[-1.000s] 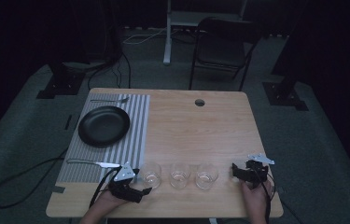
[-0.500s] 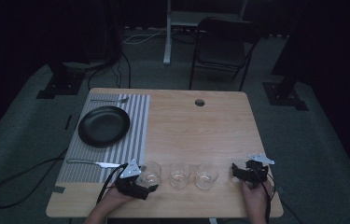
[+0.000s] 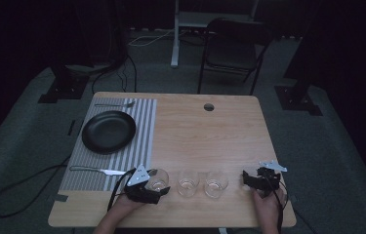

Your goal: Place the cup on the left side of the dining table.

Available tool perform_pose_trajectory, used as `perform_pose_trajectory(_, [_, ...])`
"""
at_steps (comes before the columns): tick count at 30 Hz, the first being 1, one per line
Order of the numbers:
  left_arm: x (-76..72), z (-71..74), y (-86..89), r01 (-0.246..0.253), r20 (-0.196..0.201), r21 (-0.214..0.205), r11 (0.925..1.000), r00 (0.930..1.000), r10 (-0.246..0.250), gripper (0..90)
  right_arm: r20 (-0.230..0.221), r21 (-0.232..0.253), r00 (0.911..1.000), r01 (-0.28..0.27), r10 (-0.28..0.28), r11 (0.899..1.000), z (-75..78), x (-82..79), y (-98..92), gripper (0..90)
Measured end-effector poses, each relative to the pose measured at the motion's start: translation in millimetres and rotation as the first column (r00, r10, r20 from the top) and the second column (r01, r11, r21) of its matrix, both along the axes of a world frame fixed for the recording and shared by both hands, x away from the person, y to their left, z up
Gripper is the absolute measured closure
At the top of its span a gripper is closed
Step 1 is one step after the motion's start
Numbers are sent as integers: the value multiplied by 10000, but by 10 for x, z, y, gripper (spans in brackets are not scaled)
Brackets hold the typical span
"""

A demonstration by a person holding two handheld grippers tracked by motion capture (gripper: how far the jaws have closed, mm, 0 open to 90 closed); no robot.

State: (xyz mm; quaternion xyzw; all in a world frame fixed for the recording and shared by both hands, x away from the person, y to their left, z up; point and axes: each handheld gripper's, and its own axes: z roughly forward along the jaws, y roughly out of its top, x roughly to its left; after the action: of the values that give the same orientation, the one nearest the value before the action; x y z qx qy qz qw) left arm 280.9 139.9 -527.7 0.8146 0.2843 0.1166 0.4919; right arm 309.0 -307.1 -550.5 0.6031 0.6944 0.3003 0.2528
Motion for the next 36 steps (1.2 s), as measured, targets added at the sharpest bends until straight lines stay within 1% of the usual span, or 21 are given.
perform_pose_trajectory(3, [6, -3, -11, -9, 19, 30, 10000, 10000, 9, 158, 1, 3, 10000, 4, -4, 10000, 0, 0, 0, 122])
perform_pose_trajectory(5, [5, -3, -27, -53, 86, 144, 9999, 10000, 52, 162, 1, -1, 10000, 0, 0, 10000, 0, 0, 0, 122])
perform_pose_trajectory(8, [-4, -8, -46, -204, 207, 230, 9995, 9996, 200, 168, 0, 4, 10000, 4, -4, 10000, 0, 0, 0, 122])
perform_pose_trajectory(9, [-12, -8, -56, -290, 296, 324, 9991, 9992, 280, 175, 1, -2, 10000, -2, 2, 10000, 0, 0, 0, 122])
perform_pose_trajectory(10, [-12, -8, -56, -290, 296, 324, 9991, 9992, 280, 180, 1, -2, 10000, -2, 2, 10000, 0, 0, 0, 122])
perform_pose_trajectory(11, [-19, 0, -81, -389, 326, 607, 9974, 9988, 370, 180, -1, 2, 10000, -1, 1, 10000, 0, 0, 0, 122])
perform_pose_trajectory(15, [-22, 19, -100, -493, 247, 800, 9956, 9986, 475, 188, 1, 4, 10000, 3, -3, 10000, 0, 0, 0, 122])
perform_pose_trajectory(17, [-23, 22, -106, -542, 248, 824, 9951, 9983, 523, 189, 2, 1, 10000, 3, -3, 10000, 0, 0, 0, 122])
perform_pose_trajectory(21, [-30, 23, -107, -709, 257, 736, 9948, 9973, 692, 190, 0, 6, 10000, 2, -2, 10000, 0, 0, 0, 122])
perform_pose_trajectory(24, [-21, 41, -107, -723, 153, 662, 9952, 9973, 714, 191, 1, 0, 10000, 0, 0, 10000, 0, 0, 0, 122])
perform_pose_trajectory(29, [-3, 78, -114, -726, 165, 806, 9941, 9973, 715, 190, 1, 4, 10000, 3, -3, 10000, 0, 0, 0, 122])
perform_pose_trajectory(30, [3, 85, -111, -674, 99, 818, 9944, 9977, 668, 190, 2, 4, 10000, 3, -3, 10000, 0, 0, 0, 122])
perform_pose_trajectory(32, [6, 98, -108, -725, 129, 838, 9938, 9973, 717, 190, 0, 5, 10000, 1, -1, 10000, 0, 0, 0, 122])
perform_pose_trajectory(33, [11, 104, -105, -707, 104, 841, 9939, 9975, 701, 190, 2, 3, 10000, 3, -3, 10000, 0, 0, 0, 122])
perform_pose_trajectory(34, [15, 110, -102, -795, 177, 843, 9933, 9968, 783, 190, 2, 3, 10000, 4, -4, 10000, 0, 0, 0, 122])
perform_pose_trajectory(35, [29, 130, -92, -794, 108, 812, 9935, 9968, 788, 189, 1, 4, 10000, 3, -3, 10000, 0, 0, 0, 122])
perform_pose_trajectory(36, [32, 141, -86, -853, 161, 771, 9934, 9963, 843, 189, 1, 3, 10000, 4, -4, 10000, 0, 0, 0, 122])
